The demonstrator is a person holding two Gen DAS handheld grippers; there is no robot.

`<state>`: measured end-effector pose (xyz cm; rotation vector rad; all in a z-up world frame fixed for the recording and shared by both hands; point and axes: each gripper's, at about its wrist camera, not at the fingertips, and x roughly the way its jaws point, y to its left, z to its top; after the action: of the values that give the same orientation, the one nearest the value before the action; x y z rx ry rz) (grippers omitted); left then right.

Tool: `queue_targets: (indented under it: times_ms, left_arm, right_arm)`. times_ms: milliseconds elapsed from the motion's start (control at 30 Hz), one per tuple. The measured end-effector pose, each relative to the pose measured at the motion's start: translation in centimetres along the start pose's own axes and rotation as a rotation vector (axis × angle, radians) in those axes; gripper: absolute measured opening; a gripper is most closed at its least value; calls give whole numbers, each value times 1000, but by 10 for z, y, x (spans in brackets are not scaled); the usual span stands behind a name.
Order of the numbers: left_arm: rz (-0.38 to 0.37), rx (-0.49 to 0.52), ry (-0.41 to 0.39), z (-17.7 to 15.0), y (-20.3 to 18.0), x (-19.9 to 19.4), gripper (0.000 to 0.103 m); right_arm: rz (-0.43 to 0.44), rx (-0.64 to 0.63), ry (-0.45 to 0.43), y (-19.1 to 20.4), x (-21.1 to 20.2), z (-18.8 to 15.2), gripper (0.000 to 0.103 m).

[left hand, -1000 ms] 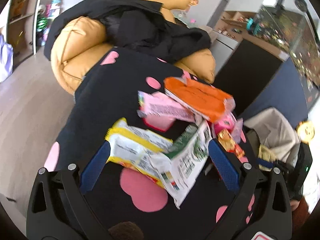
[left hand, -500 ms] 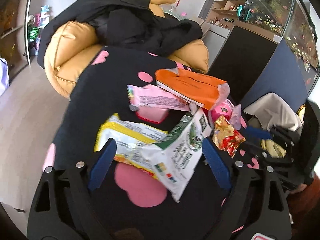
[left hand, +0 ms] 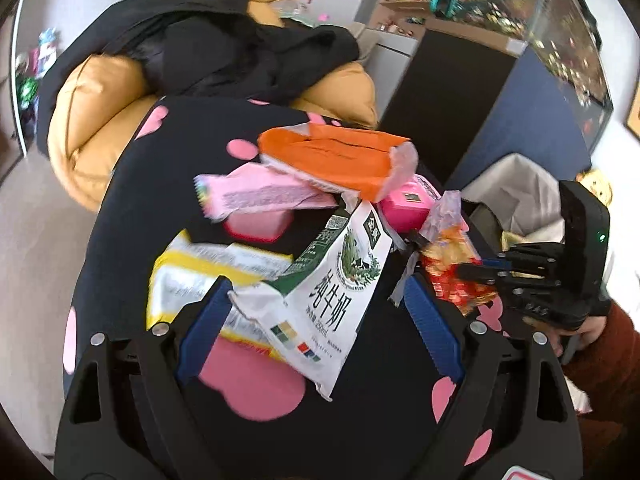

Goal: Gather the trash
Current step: 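Return both tools to the table and grasp the red snack packet with the right tool, then grasp the white milk carton with the left tool while the right tool holds the red packet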

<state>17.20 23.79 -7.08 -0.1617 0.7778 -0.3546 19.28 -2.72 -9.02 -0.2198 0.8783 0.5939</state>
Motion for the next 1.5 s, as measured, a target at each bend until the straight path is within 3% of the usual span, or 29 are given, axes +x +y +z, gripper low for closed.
queue_targets:
  times_ms: [167,367,667,733,800,833,900,1133,1233,1400,1500]
  left_arm:
    - [51,97,17,12,-14,8,83]
    - [54,158,-33,28,-21,-13,83]
    - [104,297,131,18,-52,49,83]
    - [127,321,158,14,-54,60,81]
    - [131,336,170,9,-58,63,70]
    - [131,334,169,8,-59,62,62]
    - [132,302,165,6,-59,60,45]
    - [55,192,172,-10,-70,52,45]
    - [53,188,165,-18,-78,50,45]
    - [59,176,169,-18,-83,53,45]
    - [54,178,177,-18,-85,56,51]
  right_arm:
    - [-53,164,21,-46,-22,-38,10]
    - [-61,251,25,-73,-33,-70,10]
    - [-39,284,-7,-72,-25,-73,12]
    - [-30,320,-4,-77,-23,-78,20]
    - [-10,353,-19,-81,-22,-82,31]
    - [-1,369,-24,-82,-22,-84,39]
    - [18,387,-39,-83,-21,-87,46]
    - [20,385,-23,-81,-19,-83,51]
    - [24,398,-6,-82,-18,-80,50]
    - [-25,315,22,-72,-7,-62,50]
    - [-13,311,17,-71,1,-53,50]
